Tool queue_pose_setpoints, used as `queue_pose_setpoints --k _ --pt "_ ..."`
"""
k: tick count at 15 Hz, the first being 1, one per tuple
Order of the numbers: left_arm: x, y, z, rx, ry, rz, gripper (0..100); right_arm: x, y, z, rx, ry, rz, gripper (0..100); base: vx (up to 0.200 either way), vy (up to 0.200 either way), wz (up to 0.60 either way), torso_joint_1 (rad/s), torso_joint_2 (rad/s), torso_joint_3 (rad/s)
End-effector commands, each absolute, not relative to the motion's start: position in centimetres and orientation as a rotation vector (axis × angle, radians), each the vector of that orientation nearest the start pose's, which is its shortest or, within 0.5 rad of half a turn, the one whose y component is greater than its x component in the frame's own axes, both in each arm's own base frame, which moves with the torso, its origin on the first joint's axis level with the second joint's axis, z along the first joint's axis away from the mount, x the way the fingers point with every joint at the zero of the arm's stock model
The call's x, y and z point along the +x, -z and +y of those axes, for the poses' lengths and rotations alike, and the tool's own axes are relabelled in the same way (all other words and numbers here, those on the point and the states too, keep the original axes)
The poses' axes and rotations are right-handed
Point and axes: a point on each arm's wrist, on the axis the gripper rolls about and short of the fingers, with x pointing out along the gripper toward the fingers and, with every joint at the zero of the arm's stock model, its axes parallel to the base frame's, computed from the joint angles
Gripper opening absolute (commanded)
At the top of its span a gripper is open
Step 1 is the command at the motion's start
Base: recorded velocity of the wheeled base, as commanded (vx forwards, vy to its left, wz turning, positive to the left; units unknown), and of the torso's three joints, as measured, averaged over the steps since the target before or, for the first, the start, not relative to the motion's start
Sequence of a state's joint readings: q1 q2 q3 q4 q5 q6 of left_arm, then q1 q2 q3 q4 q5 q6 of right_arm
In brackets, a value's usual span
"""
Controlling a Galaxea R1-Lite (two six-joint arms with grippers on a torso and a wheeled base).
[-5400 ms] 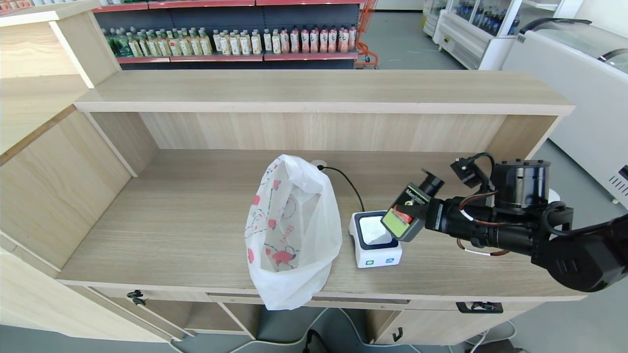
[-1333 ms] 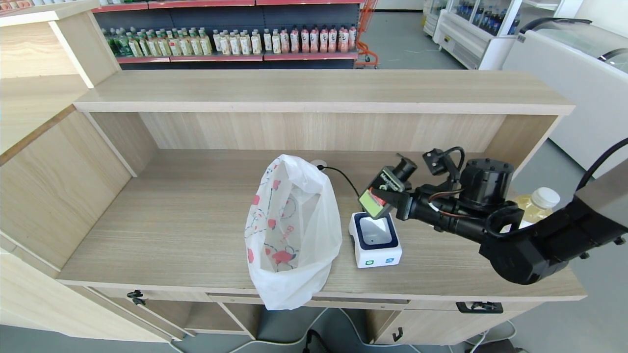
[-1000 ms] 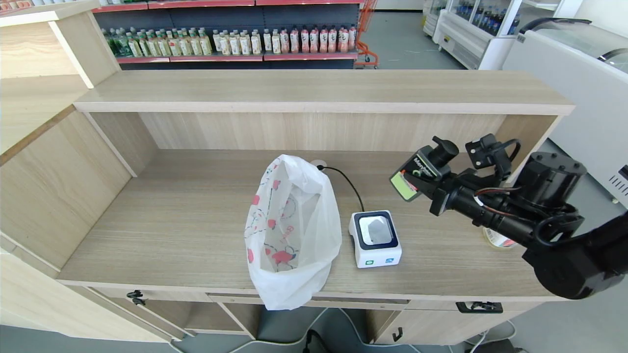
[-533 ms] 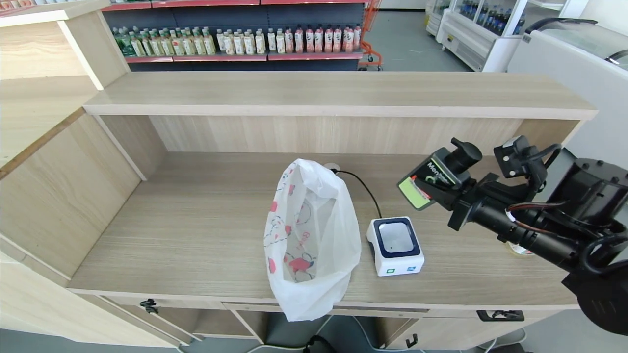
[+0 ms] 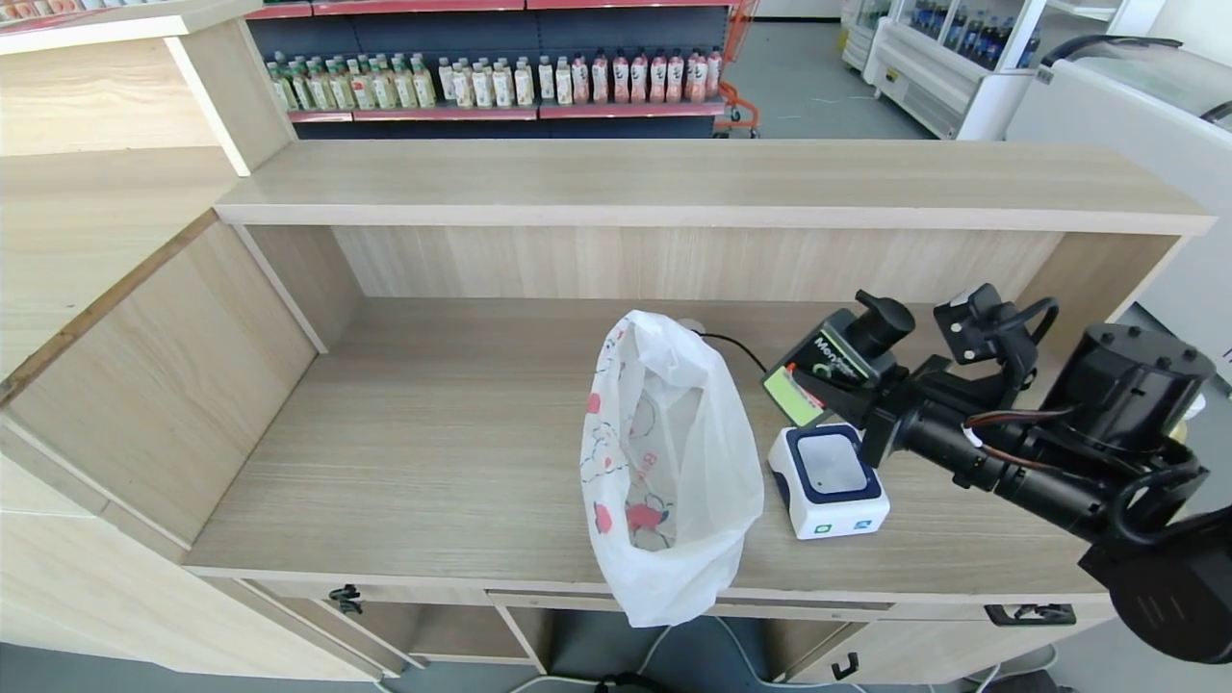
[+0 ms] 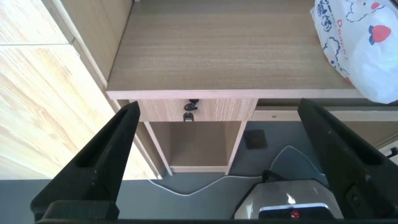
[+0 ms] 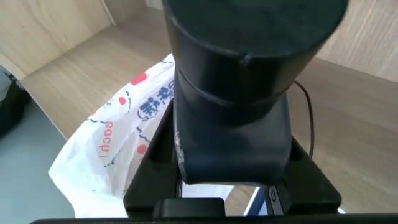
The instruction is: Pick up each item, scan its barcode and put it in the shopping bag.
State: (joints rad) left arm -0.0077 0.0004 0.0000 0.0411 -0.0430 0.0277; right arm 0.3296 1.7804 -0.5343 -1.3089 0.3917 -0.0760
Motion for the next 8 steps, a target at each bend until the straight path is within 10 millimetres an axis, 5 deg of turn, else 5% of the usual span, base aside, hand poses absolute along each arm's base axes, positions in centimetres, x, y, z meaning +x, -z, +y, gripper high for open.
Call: queue_pose_setpoints --k 1,8 --pt "-2.3 -7.1 -0.1 0.027 0.05 0.041 100 28.2 -14.4 10.5 -0.074 -0.721 -0.047 0 0.0 0.0 0.0 0.0 0.0 0.0" --pt "-2.3 -7.1 -0.1 0.027 0.053 0.041 100 30.6 -11.9 13.9 -0.096 -0.797 -0.018 0 0.0 0.0 0.0 0.0 0.0 0.0"
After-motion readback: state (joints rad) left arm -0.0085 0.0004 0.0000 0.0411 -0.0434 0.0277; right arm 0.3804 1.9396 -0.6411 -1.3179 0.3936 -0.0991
